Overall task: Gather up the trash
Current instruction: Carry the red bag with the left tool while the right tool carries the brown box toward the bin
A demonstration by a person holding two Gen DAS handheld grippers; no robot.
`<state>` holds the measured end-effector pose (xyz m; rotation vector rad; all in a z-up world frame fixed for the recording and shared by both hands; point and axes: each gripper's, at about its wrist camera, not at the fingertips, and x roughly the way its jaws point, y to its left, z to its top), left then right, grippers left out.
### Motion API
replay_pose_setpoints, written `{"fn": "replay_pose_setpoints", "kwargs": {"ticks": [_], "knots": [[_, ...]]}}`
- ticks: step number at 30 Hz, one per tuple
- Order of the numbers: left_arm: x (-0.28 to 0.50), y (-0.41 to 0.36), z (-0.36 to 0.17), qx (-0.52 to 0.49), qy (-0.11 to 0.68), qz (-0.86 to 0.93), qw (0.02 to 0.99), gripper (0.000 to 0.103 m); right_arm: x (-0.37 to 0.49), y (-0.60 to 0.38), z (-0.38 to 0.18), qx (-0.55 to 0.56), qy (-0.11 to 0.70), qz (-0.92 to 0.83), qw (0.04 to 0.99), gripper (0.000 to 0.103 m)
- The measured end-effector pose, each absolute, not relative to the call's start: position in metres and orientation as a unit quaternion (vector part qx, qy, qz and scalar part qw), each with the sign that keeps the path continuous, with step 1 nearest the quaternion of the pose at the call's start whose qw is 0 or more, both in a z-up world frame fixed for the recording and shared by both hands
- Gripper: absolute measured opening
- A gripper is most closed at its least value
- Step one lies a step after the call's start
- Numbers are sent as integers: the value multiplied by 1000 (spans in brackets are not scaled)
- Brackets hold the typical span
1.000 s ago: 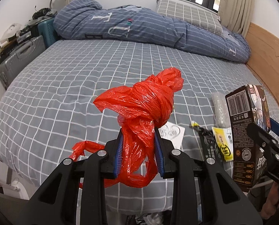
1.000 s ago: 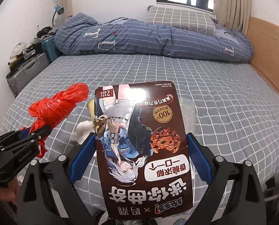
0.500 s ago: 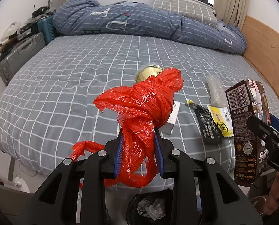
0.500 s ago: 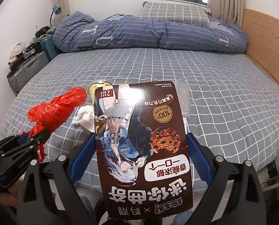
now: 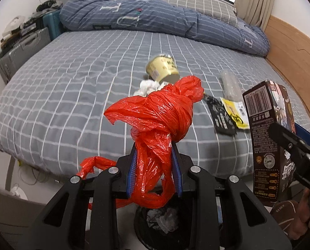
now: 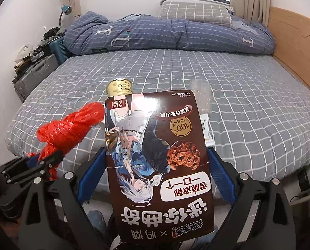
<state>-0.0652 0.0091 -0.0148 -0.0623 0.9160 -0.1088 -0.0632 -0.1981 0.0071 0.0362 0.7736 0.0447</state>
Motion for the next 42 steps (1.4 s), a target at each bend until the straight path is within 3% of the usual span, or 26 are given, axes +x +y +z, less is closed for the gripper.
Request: {"fn": "replay_pose_setpoints", "kwargs": {"ticks": [25, 42], "knots": [[-153, 16, -14, -32, 466, -66, 882, 28, -153, -195, 2, 31, 407, 15, 913, 89], [-197, 21, -50, -11, 501, -54, 864, 28, -193, -190, -46, 20, 460, 16, 888, 89]]}}
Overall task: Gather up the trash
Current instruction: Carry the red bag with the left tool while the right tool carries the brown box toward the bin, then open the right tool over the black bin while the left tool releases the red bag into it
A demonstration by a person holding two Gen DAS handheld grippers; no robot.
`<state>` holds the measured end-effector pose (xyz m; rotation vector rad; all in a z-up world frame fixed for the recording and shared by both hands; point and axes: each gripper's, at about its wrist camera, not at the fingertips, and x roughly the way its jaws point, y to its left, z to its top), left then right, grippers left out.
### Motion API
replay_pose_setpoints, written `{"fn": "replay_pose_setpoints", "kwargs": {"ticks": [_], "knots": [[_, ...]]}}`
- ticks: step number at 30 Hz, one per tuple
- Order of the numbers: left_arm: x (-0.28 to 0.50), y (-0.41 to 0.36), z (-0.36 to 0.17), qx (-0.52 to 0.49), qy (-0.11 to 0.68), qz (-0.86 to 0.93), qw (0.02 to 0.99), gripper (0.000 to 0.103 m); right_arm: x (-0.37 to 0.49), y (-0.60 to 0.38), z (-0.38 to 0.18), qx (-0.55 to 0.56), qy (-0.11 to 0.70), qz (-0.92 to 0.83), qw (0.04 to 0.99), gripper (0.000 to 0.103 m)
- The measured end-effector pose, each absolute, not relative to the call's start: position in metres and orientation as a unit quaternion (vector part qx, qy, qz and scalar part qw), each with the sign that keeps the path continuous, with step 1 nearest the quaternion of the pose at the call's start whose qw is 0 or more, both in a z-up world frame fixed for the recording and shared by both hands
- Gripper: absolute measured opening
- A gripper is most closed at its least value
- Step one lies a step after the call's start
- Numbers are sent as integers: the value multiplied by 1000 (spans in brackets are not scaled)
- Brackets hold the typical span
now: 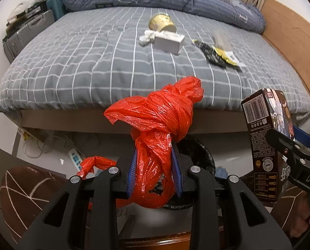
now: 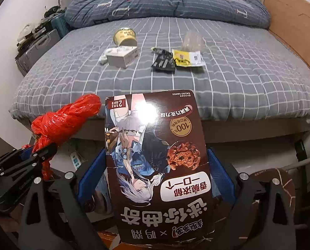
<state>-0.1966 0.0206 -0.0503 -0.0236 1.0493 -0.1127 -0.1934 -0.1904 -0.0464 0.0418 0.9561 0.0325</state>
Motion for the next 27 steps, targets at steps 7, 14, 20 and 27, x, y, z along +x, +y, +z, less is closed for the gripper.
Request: {"fn": "replay_pose_setpoints", "kwargs": {"ticks": [7, 14, 20, 27], "knots": [[-197, 19, -80, -4, 521, -46, 852, 28, -195, -187, -76, 17, 480, 13, 877, 89], [-188, 21, -114, -4, 548, -42, 836, 28, -184, -191, -116, 22, 509, 5, 861, 89], [-175, 22, -147, -8, 571, -40, 820, 28, -170, -191, -150, 24, 536, 5, 844, 89], [-156, 27, -179, -15, 595, -36, 803, 28, -151, -187, -190, 25, 569, 16, 822, 89]]}}
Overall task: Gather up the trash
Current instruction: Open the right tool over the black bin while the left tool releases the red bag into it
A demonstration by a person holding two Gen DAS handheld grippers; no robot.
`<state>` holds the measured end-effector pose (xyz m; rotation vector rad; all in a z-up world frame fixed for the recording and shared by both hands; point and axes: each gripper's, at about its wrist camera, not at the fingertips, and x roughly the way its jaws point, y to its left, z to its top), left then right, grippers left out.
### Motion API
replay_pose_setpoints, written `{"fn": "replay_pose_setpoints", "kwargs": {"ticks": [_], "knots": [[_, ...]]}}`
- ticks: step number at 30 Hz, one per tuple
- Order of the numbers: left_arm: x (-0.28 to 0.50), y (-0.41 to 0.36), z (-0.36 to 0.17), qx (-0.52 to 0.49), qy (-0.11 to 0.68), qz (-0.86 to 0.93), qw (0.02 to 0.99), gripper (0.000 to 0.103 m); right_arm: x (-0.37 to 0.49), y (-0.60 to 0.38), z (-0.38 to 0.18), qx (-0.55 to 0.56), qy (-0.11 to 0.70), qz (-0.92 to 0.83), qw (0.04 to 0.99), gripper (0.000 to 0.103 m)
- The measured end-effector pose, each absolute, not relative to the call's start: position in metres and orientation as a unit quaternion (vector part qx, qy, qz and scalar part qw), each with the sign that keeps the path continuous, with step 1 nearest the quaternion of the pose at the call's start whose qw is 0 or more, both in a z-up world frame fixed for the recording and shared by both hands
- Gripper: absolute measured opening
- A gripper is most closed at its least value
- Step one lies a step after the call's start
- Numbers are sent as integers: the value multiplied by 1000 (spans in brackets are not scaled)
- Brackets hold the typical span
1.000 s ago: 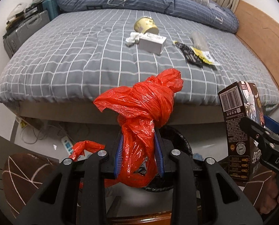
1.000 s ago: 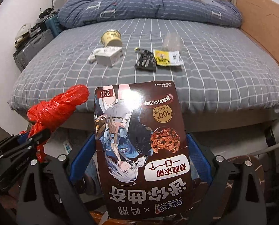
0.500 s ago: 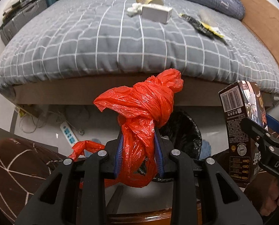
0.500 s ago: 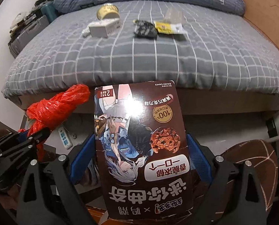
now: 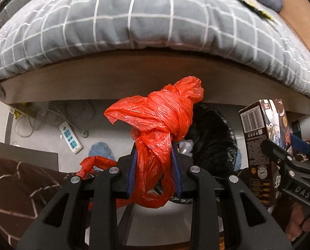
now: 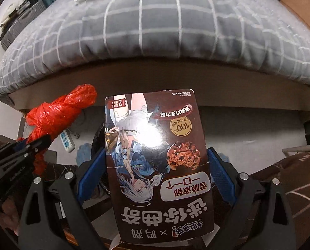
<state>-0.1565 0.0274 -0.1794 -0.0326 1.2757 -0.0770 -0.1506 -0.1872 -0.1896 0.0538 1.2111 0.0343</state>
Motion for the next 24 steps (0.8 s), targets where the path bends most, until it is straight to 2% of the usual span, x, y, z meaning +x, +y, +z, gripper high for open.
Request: {"fn": "replay_pose_setpoints", "kwargs": {"ticks": [11, 16, 18, 24], "knots": [[-152, 58, -197, -27, 605, -5, 796, 28, -120, -162, -222, 5, 593, 39, 805, 90], [-151, 64, -200, -31, 607, 2, 794, 28, -116, -157, -225, -2, 595, 40, 802, 91], [-151, 63, -201, -30, 606, 1, 795, 28, -118, -157, -224, 0, 594, 42, 804, 96], [-147, 52, -201, -27, 608, -7, 793, 28, -124, -162, -218, -1, 588, 33, 809, 96]]}}
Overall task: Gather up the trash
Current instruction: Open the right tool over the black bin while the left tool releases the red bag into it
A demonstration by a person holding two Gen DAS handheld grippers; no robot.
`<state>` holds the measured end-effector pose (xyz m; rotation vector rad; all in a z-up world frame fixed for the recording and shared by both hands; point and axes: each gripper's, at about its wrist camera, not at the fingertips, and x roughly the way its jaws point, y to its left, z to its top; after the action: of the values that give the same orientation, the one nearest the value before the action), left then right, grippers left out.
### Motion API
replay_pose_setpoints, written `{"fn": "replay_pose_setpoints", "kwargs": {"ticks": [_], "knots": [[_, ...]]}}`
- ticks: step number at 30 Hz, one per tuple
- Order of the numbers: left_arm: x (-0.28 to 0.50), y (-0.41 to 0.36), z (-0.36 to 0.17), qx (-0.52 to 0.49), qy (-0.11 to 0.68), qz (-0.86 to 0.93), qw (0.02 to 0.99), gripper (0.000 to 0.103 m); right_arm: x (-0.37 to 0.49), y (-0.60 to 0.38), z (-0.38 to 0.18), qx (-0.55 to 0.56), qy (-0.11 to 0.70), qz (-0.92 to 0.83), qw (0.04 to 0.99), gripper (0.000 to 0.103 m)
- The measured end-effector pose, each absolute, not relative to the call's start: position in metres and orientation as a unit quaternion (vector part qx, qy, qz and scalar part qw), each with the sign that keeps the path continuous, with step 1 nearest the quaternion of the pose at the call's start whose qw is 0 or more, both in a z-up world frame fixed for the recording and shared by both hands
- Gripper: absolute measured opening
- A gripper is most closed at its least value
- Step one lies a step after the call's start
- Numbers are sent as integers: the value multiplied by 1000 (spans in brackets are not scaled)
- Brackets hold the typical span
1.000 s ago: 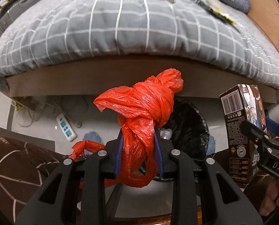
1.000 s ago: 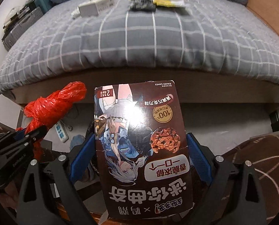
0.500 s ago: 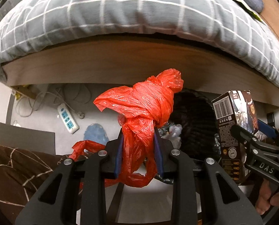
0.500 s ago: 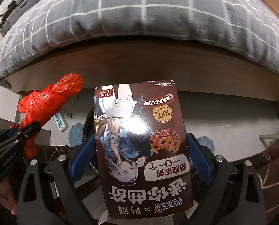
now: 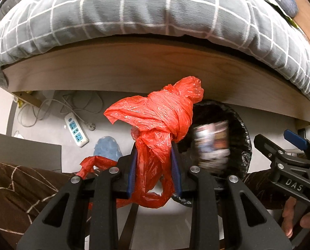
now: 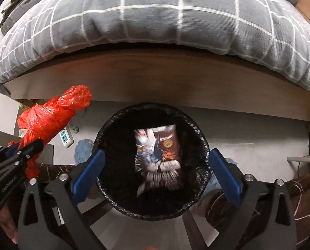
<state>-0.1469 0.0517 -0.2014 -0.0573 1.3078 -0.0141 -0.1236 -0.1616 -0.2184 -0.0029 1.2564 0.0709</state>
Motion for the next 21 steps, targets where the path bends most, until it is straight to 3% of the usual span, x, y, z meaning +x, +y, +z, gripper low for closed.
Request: {"fn": "replay_pose_setpoints", "kwargs": {"ticks": [21], "knots": [[-134, -64, -198, 22, 604, -93, 791, 28, -135, -257, -191, 26, 567, -33, 823, 96]]}}
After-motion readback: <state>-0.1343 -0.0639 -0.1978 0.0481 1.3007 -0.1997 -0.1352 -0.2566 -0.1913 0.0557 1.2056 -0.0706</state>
